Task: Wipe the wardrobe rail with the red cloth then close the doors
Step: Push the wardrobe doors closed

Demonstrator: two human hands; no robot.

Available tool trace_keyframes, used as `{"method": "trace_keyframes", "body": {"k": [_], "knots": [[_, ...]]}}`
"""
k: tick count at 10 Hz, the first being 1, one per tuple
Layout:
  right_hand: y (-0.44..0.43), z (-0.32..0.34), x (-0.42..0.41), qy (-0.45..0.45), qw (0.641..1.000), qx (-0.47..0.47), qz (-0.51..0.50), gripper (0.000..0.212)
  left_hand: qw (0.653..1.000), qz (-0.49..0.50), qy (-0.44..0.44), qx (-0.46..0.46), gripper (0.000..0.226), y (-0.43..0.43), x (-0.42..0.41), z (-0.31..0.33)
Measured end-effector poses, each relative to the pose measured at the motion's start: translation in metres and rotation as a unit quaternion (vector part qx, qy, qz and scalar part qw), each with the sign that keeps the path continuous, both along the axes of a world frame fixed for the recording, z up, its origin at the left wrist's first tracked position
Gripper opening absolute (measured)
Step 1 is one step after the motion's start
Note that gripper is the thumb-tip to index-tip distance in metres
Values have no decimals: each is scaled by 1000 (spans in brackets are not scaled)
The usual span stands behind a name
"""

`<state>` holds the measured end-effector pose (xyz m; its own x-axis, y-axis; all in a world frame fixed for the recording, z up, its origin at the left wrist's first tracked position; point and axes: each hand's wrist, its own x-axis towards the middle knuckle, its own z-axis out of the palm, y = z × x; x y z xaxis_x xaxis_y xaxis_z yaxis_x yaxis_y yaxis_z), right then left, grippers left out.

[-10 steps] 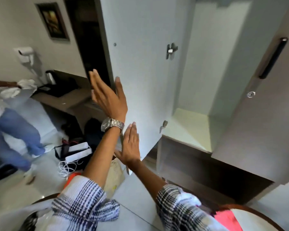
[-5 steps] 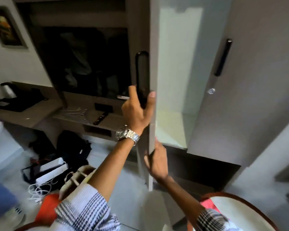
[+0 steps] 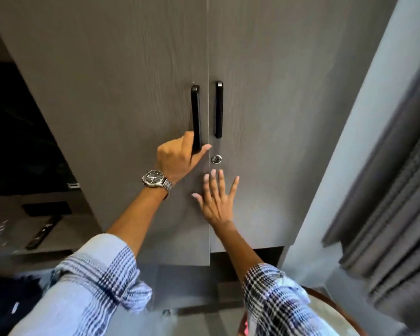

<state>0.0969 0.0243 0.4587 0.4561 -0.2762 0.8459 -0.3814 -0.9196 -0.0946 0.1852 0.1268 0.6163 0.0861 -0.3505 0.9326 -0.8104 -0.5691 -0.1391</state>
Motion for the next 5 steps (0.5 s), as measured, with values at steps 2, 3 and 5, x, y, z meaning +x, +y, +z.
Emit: {"method": "trace_keyframes", "body": {"k": [2,3,5], "knots": [[-40,-18,56,-9,999,-31,-15,86,995,5,-62,-81,44,-50,41,-9],[-53,-44,69,-46,997,-62,-30,77,988,15,-84,-126,44,-60,54,-29],[-37,-16,45,16,997,-68,-40,75,998,-40,26,-37,44,-42,33,-6]]}}
